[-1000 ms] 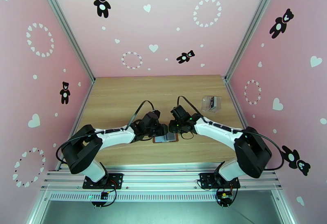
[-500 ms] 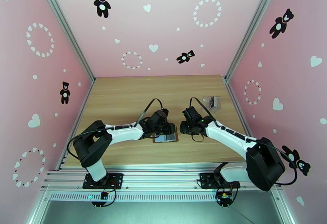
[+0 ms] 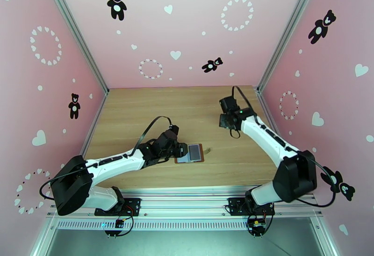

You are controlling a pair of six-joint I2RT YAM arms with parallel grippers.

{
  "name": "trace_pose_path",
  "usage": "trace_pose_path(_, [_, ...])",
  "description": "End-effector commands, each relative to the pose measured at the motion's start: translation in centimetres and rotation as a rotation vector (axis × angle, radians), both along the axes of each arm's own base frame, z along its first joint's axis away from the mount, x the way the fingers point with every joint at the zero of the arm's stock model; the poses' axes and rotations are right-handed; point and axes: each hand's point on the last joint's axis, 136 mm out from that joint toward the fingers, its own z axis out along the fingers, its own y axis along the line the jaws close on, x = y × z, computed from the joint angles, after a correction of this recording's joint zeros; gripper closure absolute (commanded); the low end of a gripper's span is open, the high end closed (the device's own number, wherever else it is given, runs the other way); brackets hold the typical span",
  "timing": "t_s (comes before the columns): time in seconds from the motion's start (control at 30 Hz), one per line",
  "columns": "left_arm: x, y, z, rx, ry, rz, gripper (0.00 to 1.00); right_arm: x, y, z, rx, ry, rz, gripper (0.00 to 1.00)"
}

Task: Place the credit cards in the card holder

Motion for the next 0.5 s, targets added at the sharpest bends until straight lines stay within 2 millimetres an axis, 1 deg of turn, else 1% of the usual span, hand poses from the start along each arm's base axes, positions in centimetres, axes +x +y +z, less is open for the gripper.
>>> trace_pose_path(0.0, [-0.3, 1.4, -0.7, 0.022, 0.002, 0.028, 0.55, 1.0, -4.5, -0.1, -0.147, 0.105, -0.05, 0.46])
trace_pose_path(0.1, [-0.5, 1.6, -0.8, 0.024, 0.0, 0.026, 0.55, 3.1, -6.5, -0.4, -0.155, 0.135, -0.076, 0.45])
trace_pose_path(0.17, [-0.5, 1.6, -0.7, 0.022, -0.003, 0.024, 0.54, 4.3, -7.8, -1.1, -0.143, 0.16, -0.095, 0.44])
trace_pose_path(0.23, [-0.5, 1.6, -0.6, 0.02, -0.004, 0.02, 0.54, 5.2, -8.8, -2.1, -0.109, 0.187, -0.107, 0.44])
trace_pose_path(0.37, [-0.4, 1.4, -0.8, 0.021, 0.0, 0.017, 0.54, 6.0, -9.7, -4.0, -0.065, 0.219, -0.122, 0.44])
trace_pose_path(0.47, [-0.3, 1.1, -1.1, 0.024, 0.012, 0.01, 0.54, 6.4, -10.5, -4.7, -0.041, 0.223, -0.142, 0.44])
